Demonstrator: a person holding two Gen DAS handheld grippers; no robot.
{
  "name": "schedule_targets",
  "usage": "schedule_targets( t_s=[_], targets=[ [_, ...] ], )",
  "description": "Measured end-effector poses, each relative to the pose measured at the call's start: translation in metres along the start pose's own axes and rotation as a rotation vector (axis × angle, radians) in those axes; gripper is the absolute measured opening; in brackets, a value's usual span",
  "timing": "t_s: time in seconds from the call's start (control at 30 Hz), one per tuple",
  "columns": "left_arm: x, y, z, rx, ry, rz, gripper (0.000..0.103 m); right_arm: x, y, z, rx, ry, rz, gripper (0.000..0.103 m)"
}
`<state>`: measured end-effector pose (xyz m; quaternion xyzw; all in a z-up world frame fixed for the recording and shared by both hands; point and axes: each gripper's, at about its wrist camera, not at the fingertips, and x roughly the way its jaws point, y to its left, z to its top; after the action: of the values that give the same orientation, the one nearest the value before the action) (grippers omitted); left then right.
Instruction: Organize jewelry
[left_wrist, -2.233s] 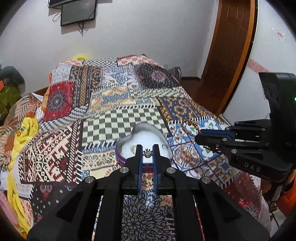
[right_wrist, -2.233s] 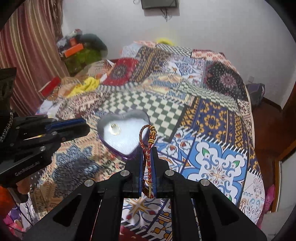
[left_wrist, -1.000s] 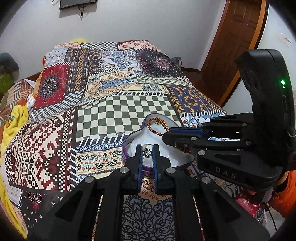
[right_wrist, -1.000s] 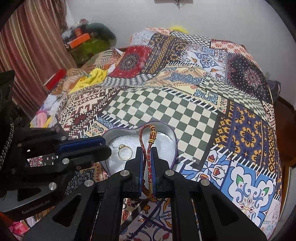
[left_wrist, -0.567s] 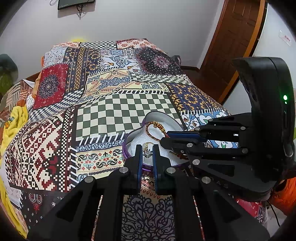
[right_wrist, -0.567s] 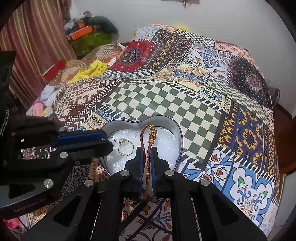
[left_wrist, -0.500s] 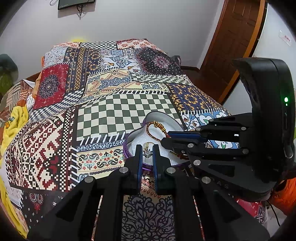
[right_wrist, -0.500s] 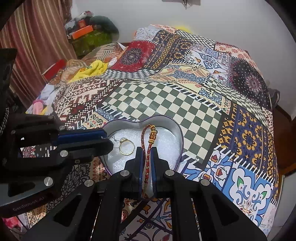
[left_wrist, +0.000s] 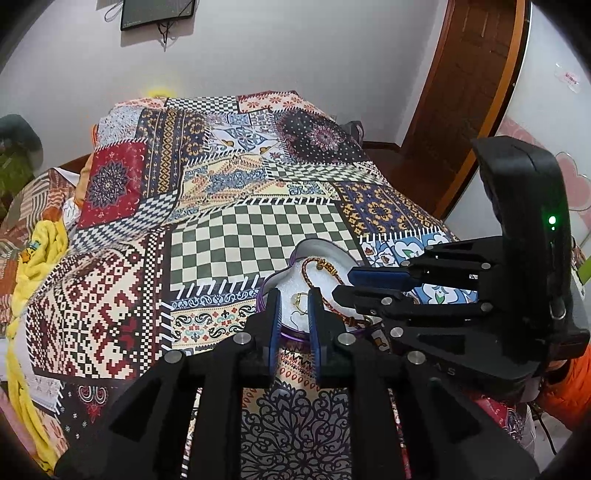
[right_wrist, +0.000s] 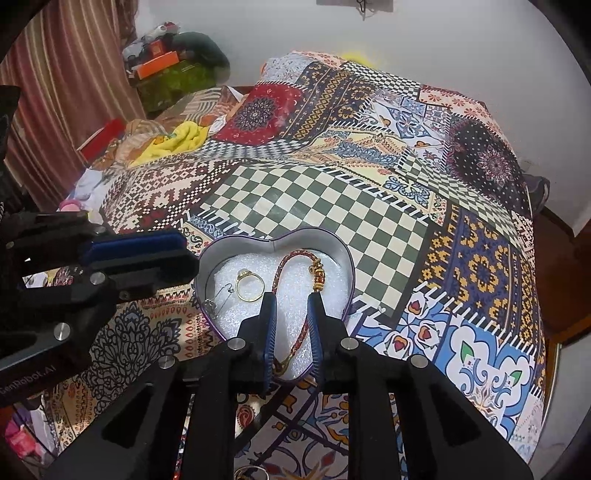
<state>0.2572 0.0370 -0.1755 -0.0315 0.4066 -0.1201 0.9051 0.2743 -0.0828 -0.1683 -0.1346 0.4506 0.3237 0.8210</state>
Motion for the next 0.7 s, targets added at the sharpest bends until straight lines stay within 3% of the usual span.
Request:
schedule_targets(
  t_s=[0.3,0.7],
  targets=[
    [-0.025,-0.004,0.001,0.001,-0.032,0.026,0.02,-0.022,0.004,-0.001,0.005,-0.033,-0.019,0.016],
    [-0.063,-0.023,-0.008,0.027,-0.059,0.047,0.022,-0.085,0.009,-0.015,0.028,-0.139,-0.066,0.018]
  ],
)
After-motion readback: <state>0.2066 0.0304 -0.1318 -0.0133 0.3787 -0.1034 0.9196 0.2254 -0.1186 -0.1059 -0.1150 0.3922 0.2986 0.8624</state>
